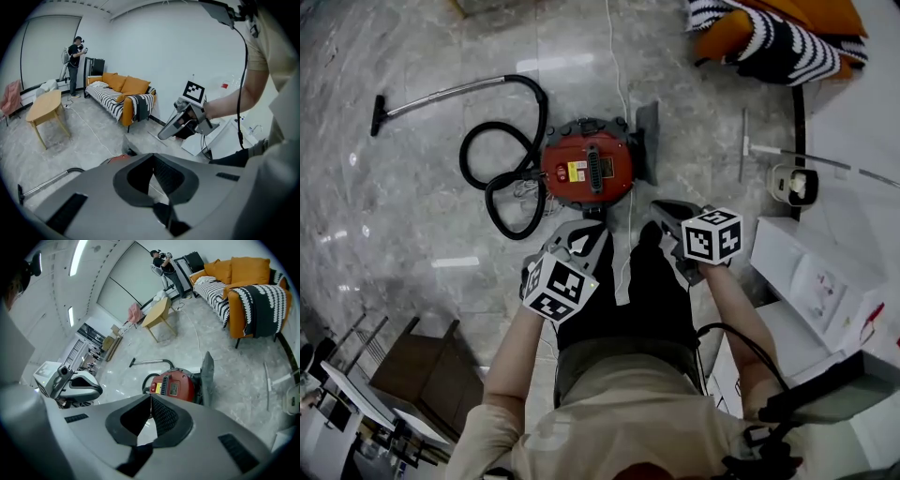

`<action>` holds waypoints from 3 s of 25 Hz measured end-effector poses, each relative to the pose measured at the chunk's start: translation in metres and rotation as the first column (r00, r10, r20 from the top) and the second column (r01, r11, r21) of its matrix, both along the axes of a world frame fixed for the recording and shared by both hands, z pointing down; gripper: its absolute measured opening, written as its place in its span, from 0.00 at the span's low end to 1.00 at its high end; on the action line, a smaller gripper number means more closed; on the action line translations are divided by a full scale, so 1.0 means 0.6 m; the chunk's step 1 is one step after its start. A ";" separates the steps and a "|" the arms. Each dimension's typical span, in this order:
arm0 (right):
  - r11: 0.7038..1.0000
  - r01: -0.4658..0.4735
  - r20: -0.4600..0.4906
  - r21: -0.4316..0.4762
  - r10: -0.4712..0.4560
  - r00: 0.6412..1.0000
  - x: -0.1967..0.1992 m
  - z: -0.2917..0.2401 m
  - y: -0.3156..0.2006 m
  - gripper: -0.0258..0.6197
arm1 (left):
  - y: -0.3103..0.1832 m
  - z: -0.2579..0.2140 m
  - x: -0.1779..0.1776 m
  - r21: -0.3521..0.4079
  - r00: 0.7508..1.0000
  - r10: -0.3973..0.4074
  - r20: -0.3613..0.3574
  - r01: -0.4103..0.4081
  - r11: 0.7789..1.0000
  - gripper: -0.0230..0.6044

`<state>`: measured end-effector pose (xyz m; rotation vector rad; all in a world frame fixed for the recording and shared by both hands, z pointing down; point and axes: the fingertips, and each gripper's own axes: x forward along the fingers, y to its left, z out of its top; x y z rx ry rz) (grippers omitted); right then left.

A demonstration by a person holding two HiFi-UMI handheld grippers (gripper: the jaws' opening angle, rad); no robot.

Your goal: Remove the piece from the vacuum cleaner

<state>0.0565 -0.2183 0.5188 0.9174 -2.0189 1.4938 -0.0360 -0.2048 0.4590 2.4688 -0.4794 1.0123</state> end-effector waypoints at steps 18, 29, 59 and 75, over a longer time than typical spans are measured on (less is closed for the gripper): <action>0.999 0.046 -0.182 -0.009 -0.046 0.982 0.038 0.250 -0.078 0.04 | 0.024 0.202 -0.005 -0.063 0.998 -0.053 0.032 0.055 0.997 0.04; 0.997 -0.075 -0.284 0.025 0.079 0.955 0.088 0.341 -0.128 0.26 | 0.059 0.246 -0.008 -0.118 0.998 -0.048 0.046 0.054 0.992 0.04; 0.998 0.030 -0.413 -0.057 -0.051 0.909 0.116 0.477 -0.162 0.09 | 0.084 0.273 0.014 -0.179 0.999 -0.028 0.022 0.031 0.983 0.04; 0.982 0.154 -0.508 0.112 -0.076 0.858 0.128 0.491 -0.156 0.09 | 0.074 0.280 0.012 -0.176 0.999 -0.014 0.035 0.020 0.984 0.04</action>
